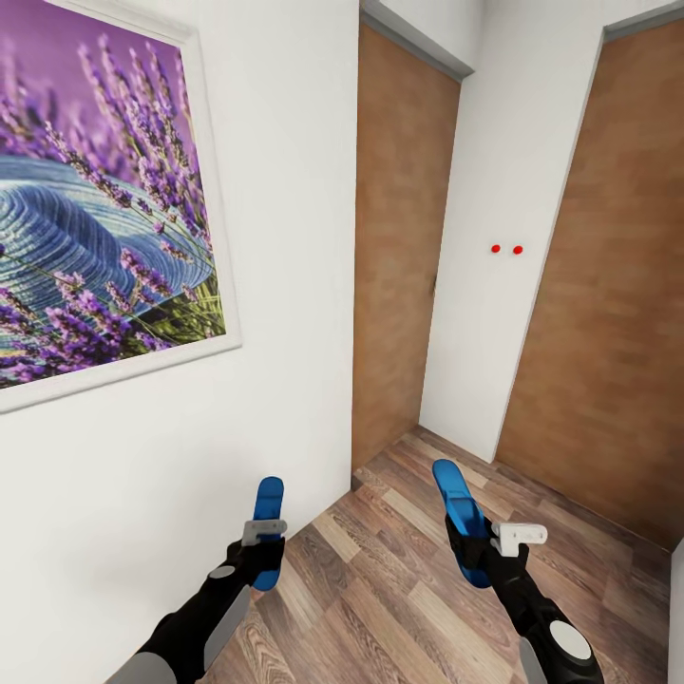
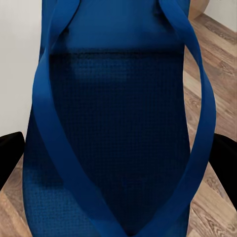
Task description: In the bedroom, move the book from the bed onto either nightstand, and place the two sandals side by side next to the bed.
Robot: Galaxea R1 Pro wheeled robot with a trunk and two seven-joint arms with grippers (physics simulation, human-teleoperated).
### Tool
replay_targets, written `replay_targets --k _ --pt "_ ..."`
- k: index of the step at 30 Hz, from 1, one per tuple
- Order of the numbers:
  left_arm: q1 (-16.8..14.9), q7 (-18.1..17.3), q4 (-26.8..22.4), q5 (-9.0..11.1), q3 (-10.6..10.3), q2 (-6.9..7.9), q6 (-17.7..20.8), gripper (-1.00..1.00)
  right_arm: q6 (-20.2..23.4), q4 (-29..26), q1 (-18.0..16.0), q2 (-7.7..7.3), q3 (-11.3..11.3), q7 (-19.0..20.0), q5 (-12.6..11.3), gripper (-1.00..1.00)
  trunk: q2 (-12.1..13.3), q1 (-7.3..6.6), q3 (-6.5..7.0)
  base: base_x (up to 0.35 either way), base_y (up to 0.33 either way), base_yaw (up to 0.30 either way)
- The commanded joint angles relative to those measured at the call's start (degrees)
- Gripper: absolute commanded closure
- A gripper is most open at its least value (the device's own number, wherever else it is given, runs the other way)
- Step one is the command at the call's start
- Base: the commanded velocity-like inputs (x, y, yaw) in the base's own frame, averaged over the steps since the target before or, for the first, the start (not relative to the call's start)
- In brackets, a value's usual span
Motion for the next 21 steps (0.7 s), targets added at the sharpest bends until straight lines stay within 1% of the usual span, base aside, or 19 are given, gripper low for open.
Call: replay_targets --k 1,11,21 --pt "0.0 0.5 -0.2 0.6 -0.4 0.07 0.2 1.00 0.3 -0.1 0.0 -0.01 -0.1 0.3 -0.5 1.00 0.0 0.02 -0.03 0.000 0.000 0.000" --pt "0.1 0.5 -0.6 0.6 -0.4 0.02 0.2 1.00 0.3 0.0 0.0 0.00 -0.1 0.2 -0.5 1.00 0.0 0.02 -0.02 -0.009 0.000 0.000" --pt "0.1 0.6 -0.6 0.6 -0.5 0.02 0.0 1.00 0.4 -0.1 0.0 0.04 -0.1 0.1 -0.5 1.00 0.0 0.02 -0.02 -0.118 0.000 0.000"
